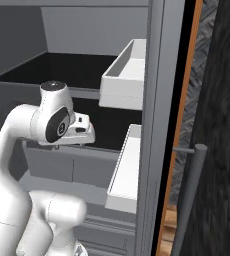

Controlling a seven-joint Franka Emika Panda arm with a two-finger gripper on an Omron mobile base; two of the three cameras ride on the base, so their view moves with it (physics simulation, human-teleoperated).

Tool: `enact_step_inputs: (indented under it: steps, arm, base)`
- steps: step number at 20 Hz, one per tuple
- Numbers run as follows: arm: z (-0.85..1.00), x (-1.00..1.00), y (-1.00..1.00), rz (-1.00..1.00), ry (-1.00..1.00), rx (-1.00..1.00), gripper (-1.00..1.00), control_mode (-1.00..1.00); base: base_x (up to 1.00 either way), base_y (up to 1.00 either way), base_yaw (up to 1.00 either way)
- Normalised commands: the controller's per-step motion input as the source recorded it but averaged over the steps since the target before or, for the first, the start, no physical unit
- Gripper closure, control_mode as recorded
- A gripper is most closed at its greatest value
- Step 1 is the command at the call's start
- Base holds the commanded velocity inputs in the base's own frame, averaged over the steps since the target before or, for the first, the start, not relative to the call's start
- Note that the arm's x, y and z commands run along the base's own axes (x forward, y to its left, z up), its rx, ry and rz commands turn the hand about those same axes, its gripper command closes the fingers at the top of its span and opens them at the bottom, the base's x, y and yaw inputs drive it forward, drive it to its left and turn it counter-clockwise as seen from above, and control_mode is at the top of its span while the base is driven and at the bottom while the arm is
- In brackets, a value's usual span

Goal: Retrieve the sausage and cheese from the fridge and place them on the cutting board on the counter.

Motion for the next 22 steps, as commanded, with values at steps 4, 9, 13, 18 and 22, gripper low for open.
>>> enact_step_inputs:
  steps: [4, 9, 13, 18, 22]
  arm:
    - [-0.24, 0.72, -0.01, 0.21, 0.0, 0.09, -1.0, -1.0]
    - [-0.1, 0.47, 0.0, 0.25, 0.01, 0.0, -1.0, -1.0]
    - [-0.21, 0.35, 0.0, 0.1, -0.02, 0.0, -1.0, -1.0]
    - [-0.48, 0.33, 0.0, 0.05, -0.05, 0.0, -1.0, -1.0]
    - [-0.16, 0.56, 0.0, 0.0, 0.0, 0.0, -1.0, -1.0]
  base:
    - [0.0, 0.0, 0.0]
    - [0.0, 0.0, 0.0]
    - [0.0, 0.0, 0.0]
    - [0.0, 0.0, 0.0]
    - [0.0, 0.0, 0.0]
